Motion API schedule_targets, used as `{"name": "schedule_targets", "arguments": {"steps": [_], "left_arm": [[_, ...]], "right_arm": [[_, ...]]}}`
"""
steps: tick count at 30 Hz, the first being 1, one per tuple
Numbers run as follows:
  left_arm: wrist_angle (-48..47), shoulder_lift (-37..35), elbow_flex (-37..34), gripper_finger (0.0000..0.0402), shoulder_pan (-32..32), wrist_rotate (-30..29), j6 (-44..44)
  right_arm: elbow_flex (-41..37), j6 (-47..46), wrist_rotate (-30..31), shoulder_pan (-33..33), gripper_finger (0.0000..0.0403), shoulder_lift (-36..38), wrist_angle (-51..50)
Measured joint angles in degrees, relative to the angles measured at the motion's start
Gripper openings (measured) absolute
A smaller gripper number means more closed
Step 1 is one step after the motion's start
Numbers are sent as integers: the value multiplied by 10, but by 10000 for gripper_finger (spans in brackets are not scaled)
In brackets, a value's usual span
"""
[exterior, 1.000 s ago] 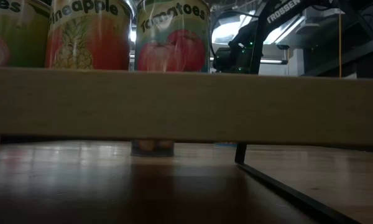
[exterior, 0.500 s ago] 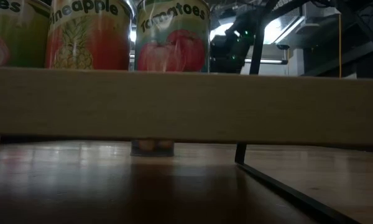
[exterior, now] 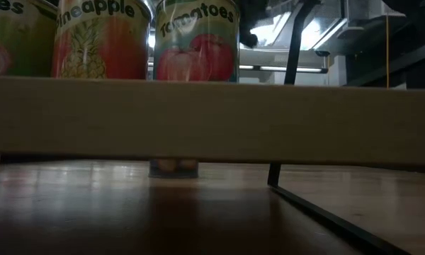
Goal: Pick and place cans onto a shelf
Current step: Put the canned cherries on the shelf
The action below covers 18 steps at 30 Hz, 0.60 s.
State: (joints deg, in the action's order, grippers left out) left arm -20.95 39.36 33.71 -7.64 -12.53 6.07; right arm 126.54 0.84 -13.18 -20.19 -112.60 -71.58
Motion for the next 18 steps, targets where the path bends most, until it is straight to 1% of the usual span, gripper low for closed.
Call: {"name": "schedule_targets", "arguments": {"steps": [4, 10, 15, 18], "left_arm": [[0, 0, 0, 79, 0, 0, 0], [0, 0, 0, 79, 0, 0, 0], [0, 0, 0, 79, 0, 0, 0], [1, 0, 0, 79, 0, 0, 1]], "right_arm": [[31, -49, 0, 85, 1, 0, 5], [33, -113, 2, 214, 1, 0, 30], [33, -173, 75, 315, 0, -15, 70], [33, -208, 94, 362, 0, -25, 90]]}}
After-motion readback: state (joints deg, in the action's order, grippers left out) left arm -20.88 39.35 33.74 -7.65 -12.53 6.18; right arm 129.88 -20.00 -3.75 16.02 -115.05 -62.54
